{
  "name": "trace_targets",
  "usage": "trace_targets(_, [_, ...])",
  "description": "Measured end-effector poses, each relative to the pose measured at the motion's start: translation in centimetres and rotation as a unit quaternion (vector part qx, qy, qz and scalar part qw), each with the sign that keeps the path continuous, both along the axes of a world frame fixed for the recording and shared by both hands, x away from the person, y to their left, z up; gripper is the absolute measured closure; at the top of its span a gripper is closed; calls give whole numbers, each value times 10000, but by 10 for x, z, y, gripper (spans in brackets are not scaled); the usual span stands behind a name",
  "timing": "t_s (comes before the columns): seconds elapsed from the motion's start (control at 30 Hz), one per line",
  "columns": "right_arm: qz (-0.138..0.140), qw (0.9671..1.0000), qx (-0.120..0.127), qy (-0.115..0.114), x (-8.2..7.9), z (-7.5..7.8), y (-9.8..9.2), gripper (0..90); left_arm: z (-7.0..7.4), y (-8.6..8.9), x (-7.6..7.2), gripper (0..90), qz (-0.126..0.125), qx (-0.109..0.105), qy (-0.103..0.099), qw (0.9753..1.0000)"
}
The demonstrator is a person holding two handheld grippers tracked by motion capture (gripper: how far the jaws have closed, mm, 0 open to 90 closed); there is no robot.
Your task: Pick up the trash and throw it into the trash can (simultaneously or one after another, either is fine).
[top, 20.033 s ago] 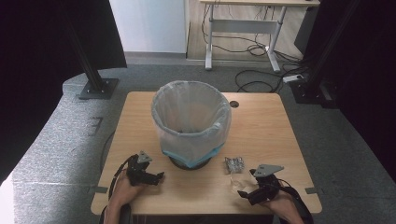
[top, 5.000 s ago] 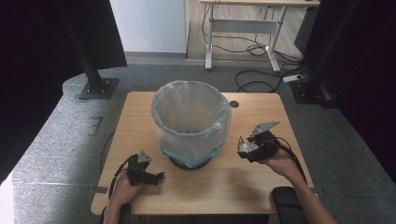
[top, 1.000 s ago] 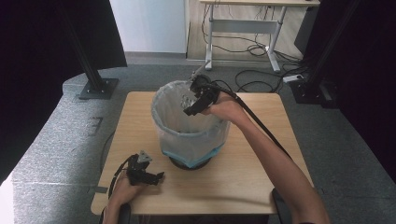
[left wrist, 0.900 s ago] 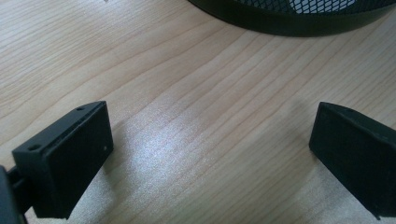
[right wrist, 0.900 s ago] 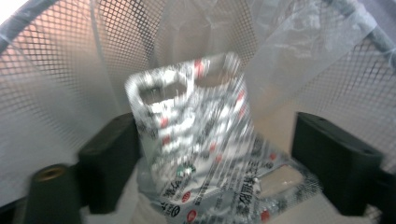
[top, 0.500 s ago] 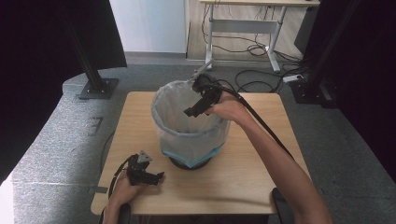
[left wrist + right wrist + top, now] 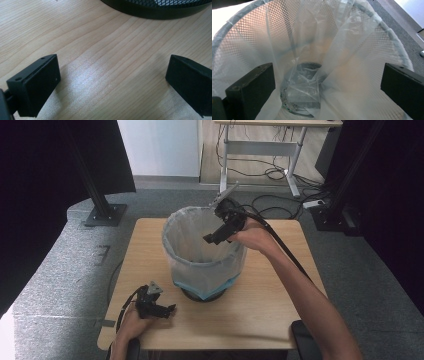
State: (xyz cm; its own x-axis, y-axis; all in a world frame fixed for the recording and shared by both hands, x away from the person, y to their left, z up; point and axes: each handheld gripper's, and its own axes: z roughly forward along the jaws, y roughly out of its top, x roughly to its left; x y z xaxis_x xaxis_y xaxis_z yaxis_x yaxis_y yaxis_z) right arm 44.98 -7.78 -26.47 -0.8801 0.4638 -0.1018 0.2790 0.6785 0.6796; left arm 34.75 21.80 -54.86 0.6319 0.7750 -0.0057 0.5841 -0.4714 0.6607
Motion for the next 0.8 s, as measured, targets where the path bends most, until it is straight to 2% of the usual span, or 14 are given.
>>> trace_targets(0.8, [-265,9991,269,-170,-10,1,-49,0,0,0,0,0,0,1,0,10000])
